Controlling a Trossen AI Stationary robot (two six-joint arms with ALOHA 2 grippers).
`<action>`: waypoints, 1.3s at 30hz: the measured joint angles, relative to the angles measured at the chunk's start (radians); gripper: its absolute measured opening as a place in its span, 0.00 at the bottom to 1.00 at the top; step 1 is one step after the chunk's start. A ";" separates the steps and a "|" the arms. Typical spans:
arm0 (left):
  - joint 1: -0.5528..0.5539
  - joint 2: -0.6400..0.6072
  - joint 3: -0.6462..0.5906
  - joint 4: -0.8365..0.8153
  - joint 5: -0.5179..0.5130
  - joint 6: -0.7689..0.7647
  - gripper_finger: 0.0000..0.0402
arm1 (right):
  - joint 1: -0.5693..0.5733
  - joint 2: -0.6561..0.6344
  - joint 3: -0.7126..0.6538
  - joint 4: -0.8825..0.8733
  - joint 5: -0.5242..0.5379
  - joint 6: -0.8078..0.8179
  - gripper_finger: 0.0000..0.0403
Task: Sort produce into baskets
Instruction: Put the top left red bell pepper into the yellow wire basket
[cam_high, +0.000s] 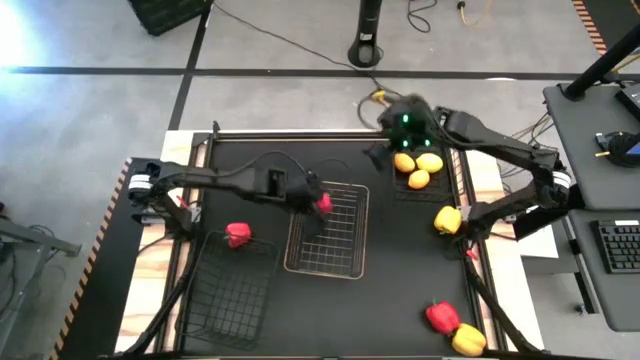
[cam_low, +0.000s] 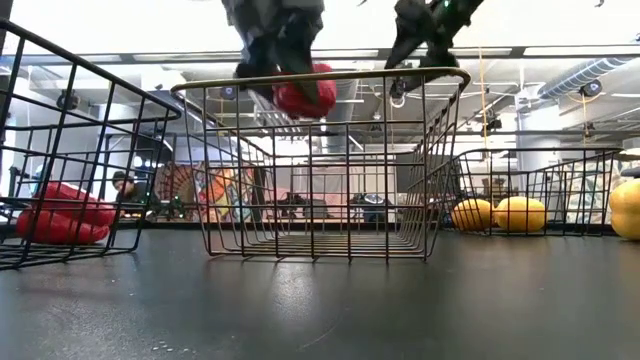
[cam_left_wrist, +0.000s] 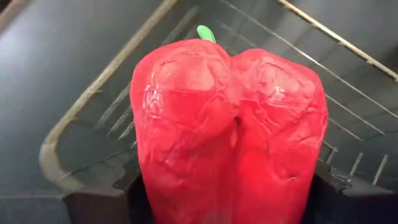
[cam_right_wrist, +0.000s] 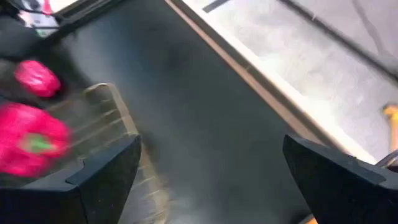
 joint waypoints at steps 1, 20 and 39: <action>0.000 0.004 -0.022 0.040 0.014 0.018 0.61 | 0.033 -0.006 0.000 -0.014 0.016 0.054 0.95; 0.009 0.271 0.003 0.154 0.108 0.242 0.61 | 0.637 0.022 -0.001 -0.225 0.318 0.819 0.95; 0.005 0.520 0.288 -0.074 0.079 0.221 0.69 | 0.724 0.023 -0.001 -0.482 0.222 0.943 0.95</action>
